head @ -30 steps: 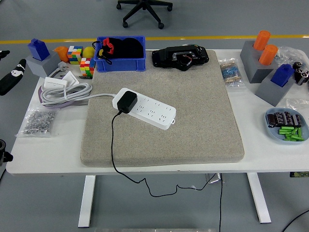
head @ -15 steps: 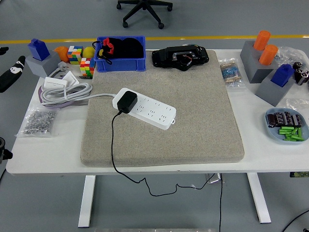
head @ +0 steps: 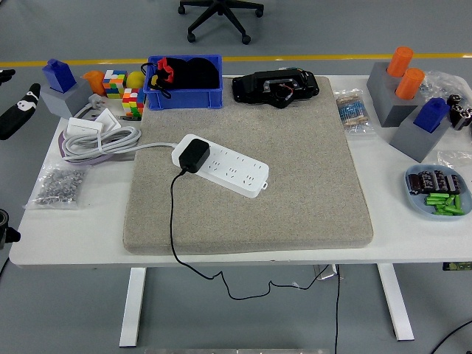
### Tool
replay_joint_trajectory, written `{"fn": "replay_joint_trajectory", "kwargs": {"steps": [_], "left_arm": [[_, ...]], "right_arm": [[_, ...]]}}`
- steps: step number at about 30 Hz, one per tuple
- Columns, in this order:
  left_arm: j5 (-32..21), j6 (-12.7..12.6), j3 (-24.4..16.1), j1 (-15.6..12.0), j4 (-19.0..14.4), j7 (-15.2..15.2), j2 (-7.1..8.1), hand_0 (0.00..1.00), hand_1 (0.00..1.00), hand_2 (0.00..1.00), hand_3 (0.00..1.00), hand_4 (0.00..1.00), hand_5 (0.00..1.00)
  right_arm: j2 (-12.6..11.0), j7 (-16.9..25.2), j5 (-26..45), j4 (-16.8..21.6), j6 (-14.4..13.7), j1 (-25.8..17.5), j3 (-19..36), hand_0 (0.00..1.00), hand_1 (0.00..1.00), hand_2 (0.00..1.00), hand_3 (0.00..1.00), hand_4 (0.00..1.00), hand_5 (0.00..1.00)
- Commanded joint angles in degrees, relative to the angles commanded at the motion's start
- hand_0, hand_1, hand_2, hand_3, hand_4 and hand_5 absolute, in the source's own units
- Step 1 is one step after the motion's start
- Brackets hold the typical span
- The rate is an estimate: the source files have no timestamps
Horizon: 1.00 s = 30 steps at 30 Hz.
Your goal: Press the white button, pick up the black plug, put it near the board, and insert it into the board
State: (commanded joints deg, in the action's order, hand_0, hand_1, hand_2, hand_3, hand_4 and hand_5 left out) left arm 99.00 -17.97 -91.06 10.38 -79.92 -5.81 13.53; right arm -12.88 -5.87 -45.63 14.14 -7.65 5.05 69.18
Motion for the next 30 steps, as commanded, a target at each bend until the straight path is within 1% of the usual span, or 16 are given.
{"fn": "replay_joint_trajectory", "kwargs": {"steps": [8, 16, 23, 30], "left_arm": [[-0.16, 0.12, -0.23, -0.32, 0.12, -0.13, -0.29, 0.890, 0.869, 0.810, 0.751, 0.768, 0.513], [-0.22, 0.40, 0.17, 0.03, 0.26, -0.32, -0.41, 0.890, 0.869, 0.810, 0.751, 0.769, 0.513], [-0.35, 0.61, 0.49, -0.14, 0.24, -0.48, -0.41, 0.890, 0.867, 0.810, 0.751, 0.768, 0.512], [-0.42, 0.59, 0.87, 0.27, 0.19, -0.51, -0.34, 0.889, 0.867, 0.810, 0.751, 0.769, 0.516]], "right_arm": [[0.21, -0.02, -0.30, 0.08, 0.11, -0.01, 0.51, 0.639, 0.575, 0.609, 0.542, 0.649, 0.325], [0.12, -0.02, -0.45, 0.03, 0.10, -0.48, 1.05, 0.638, 0.575, 0.609, 0.542, 0.649, 0.325], [0.10, 0.00, -0.53, 0.10, 0.12, -0.46, 1.36, 0.637, 0.574, 0.609, 0.542, 0.650, 0.324], [0.02, 0.06, -0.49, 0.24, 0.05, -0.17, 1.47, 0.637, 0.575, 0.609, 0.542, 0.650, 0.324]]}}
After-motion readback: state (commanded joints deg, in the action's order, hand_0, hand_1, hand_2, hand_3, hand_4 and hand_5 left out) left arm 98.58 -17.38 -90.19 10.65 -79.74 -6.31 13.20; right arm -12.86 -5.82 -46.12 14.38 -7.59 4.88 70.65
